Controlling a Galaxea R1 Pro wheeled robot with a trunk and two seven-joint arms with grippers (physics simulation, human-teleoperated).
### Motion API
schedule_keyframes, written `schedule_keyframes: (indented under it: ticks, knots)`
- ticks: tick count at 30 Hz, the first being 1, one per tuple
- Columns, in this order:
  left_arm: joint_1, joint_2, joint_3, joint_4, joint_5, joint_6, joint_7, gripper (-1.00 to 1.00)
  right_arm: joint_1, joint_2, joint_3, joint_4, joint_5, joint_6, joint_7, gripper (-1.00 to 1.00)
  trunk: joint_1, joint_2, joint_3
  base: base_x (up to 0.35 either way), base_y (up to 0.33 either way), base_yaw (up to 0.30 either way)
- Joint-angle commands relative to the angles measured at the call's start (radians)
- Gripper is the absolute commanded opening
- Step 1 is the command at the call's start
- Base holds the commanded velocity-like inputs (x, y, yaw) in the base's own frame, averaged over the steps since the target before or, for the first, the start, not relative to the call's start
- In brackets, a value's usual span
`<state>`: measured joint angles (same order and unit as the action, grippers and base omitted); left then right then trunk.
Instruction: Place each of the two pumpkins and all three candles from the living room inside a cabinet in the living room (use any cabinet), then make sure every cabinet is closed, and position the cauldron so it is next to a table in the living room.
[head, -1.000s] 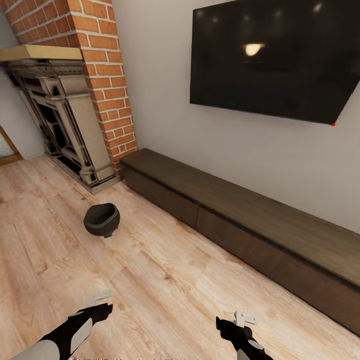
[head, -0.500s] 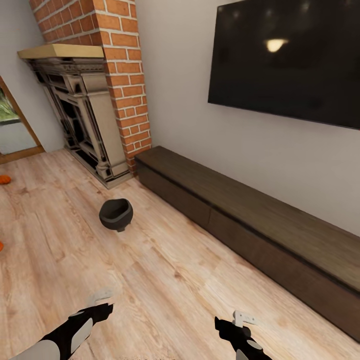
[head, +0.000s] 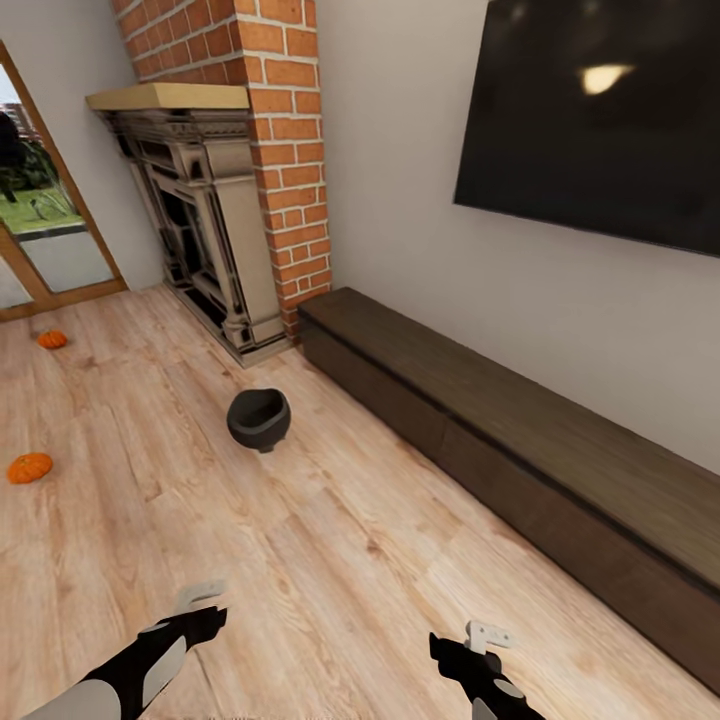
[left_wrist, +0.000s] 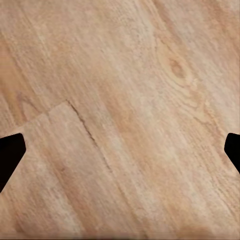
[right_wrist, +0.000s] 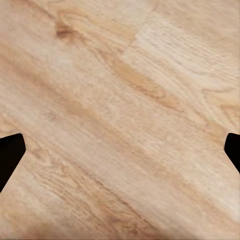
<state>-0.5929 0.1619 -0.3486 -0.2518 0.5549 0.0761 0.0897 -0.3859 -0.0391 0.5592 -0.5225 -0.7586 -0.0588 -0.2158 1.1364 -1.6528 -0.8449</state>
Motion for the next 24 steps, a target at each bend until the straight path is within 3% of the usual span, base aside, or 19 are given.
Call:
schedule_keyframes:
  ticks: [1,10,19,24]
  knots:
    - [0.0,0.0,-0.009,-0.003,0.008,0.005,0.007,1.0,-0.001,-0.002,0.008,-0.002,-0.01,-0.005,-0.007,1.0,0.0,0.0,-0.002,0.0,0.0,0.147]
    - [0.001,-0.002,-0.008,-0.003,0.007,0.004,0.007,1.0,-0.001,-0.001,0.009,-0.004,-0.01,-0.007,-0.006,1.0,-0.019,0.035,0.012,0.0,0.0,0.049]
    - [0.0,0.0,-0.009,-0.003,0.0,-0.009,0.004,1.0,-0.001,0.001,0.031,-0.002,0.026,-0.008,-0.008,1.0,-0.019,0.035,0.012,0.001,0.003,0.264]
    - [0.001,0.002,-0.009,-0.002,-0.002,-0.01,0.004,1.0,-0.001,0.002,0.035,-0.002,0.033,-0.008,-0.008,1.0,-0.019,0.035,0.012,0.09,0.178,0.291]
